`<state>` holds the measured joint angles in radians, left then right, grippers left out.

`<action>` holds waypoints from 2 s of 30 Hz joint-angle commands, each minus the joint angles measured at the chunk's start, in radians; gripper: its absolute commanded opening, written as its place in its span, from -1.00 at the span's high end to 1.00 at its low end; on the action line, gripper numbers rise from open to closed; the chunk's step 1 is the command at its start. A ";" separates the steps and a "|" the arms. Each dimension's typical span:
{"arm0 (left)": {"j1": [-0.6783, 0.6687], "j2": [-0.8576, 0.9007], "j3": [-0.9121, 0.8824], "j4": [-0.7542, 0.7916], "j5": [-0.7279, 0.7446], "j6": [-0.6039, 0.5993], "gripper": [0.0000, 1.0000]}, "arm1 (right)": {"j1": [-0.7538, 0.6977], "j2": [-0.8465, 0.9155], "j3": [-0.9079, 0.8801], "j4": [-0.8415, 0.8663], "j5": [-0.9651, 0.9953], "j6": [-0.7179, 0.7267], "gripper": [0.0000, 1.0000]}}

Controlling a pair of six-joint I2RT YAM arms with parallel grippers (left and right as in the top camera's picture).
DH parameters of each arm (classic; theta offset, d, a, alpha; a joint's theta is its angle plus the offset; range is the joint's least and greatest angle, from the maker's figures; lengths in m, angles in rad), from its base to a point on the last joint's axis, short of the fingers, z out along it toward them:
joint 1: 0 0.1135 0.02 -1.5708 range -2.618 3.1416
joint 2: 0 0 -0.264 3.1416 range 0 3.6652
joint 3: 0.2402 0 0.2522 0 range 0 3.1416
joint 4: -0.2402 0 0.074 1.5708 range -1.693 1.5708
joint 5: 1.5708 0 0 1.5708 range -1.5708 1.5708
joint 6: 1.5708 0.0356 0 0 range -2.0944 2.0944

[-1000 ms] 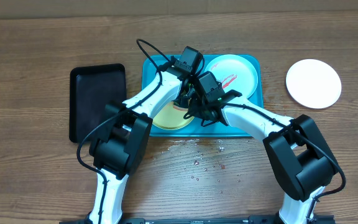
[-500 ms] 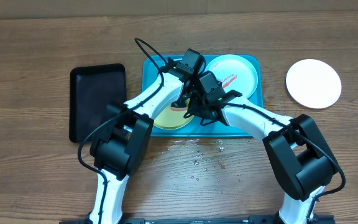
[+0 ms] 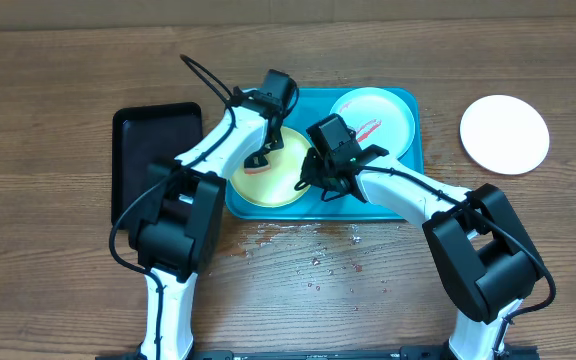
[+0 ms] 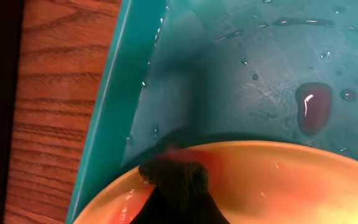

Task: Clean dirty plates on tray and stack at the side
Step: 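Scrub the yellow plate with the sponge while right gripper holds rim, then return the sponge to the black tray with the left gripper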

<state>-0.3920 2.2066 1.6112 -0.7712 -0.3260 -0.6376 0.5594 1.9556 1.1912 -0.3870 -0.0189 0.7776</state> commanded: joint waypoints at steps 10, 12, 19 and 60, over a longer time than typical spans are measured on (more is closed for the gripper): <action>0.014 -0.095 0.048 -0.071 0.170 0.135 0.92 | 0.000 -0.015 0.026 -0.012 0.018 0.000 0.92; 0.014 -0.172 0.067 -0.081 0.170 0.172 0.92 | -0.002 -0.016 0.027 -0.014 0.018 0.000 0.92; 0.042 -0.434 0.077 -0.114 0.040 0.272 0.92 | -0.021 -0.033 0.028 -0.030 0.018 -0.021 0.92; 0.460 -0.496 -0.252 -0.032 0.282 0.443 -1.00 | -0.033 -0.077 0.031 -0.111 0.018 -0.078 0.92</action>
<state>0.0738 1.7374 1.2640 -0.7784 -0.0780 -0.1837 0.5304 1.9202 1.1954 -0.4969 -0.0105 0.7280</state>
